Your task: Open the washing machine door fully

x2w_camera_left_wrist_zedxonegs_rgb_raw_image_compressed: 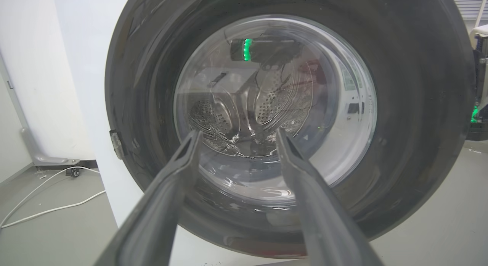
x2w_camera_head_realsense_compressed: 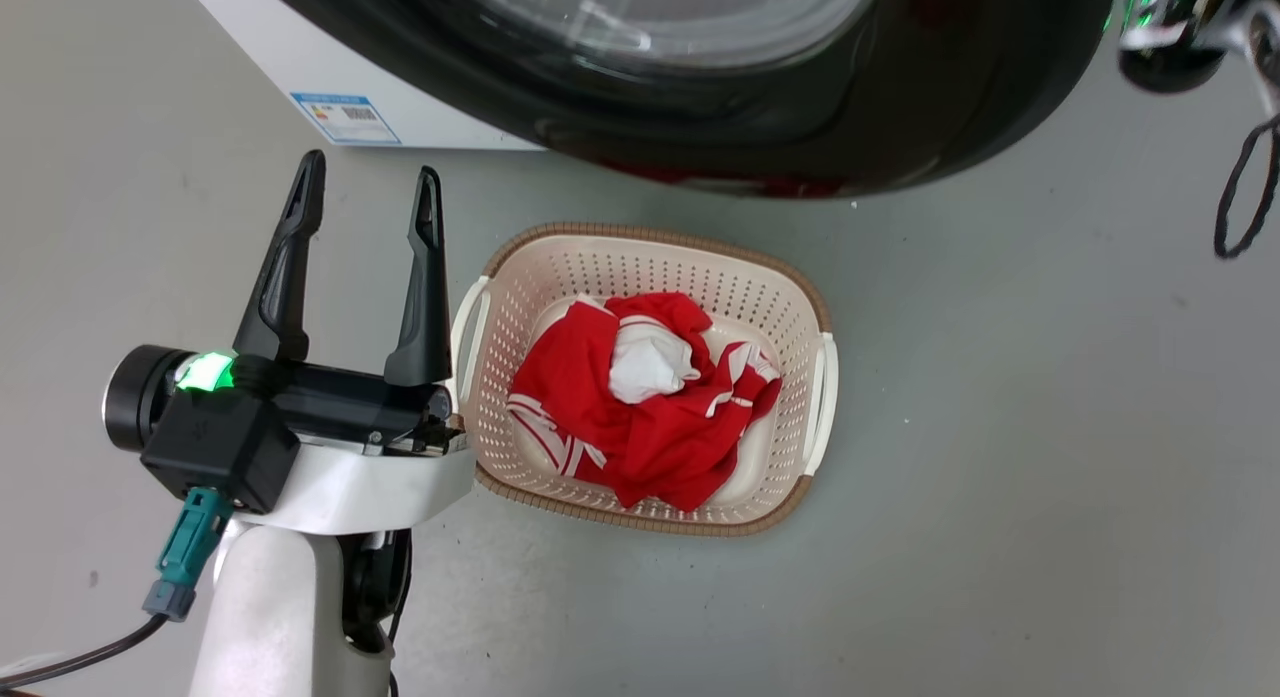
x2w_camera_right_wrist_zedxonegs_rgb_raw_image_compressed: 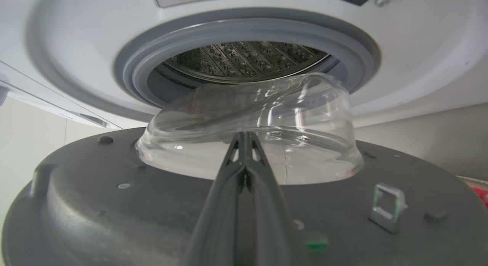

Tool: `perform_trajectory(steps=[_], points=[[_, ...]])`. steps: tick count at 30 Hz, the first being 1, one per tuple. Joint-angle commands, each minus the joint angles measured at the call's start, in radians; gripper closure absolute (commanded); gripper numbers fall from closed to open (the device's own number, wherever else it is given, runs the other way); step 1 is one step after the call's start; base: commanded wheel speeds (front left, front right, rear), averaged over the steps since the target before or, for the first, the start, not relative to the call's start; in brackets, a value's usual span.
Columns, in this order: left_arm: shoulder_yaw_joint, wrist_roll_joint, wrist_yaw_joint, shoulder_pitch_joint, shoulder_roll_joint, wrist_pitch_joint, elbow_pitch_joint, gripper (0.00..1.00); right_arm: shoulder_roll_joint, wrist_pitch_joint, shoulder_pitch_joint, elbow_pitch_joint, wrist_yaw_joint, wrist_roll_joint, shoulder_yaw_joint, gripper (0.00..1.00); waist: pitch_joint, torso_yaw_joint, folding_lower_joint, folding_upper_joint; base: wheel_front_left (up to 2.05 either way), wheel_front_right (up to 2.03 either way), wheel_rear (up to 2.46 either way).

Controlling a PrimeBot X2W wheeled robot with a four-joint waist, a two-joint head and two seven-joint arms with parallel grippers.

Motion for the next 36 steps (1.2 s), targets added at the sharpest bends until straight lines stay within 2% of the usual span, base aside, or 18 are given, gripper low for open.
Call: perform_trajectory(steps=[1,6,20,30,36], points=[[0.002,0.003,0.002,0.016,0.000,-0.002,0.010,0.00,0.000,0.028,0.045,-0.044,0.000,0.007,0.001,1.00,-0.027,-0.006,0.0000,0.0000,0.00,0.00,0.00],[0.004,0.009,0.001,0.043,0.000,-0.002,0.033,0.00,-0.012,0.068,0.160,-0.143,0.000,0.010,0.006,1.00,-0.087,-0.013,0.0000,0.0000,0.00,0.00,0.00],[-0.001,0.011,0.017,0.153,0.000,-0.002,0.075,0.00,0.006,0.129,0.466,-0.415,0.000,0.021,0.027,1.00,-0.249,-0.015,0.0000,0.0000,0.00,0.00,0.00],[-0.012,0.006,0.027,0.212,0.000,-0.002,0.094,0.00,0.065,0.118,0.617,-0.585,0.000,0.003,0.046,1.00,-0.323,-0.001,0.0000,0.0000,0.00,0.00,0.00],[-0.019,0.003,0.030,0.227,0.000,-0.002,0.101,0.00,0.102,0.097,0.676,-0.640,0.000,-0.017,0.051,1.00,-0.350,0.011,0.0000,0.0000,0.00,0.00,0.00]])
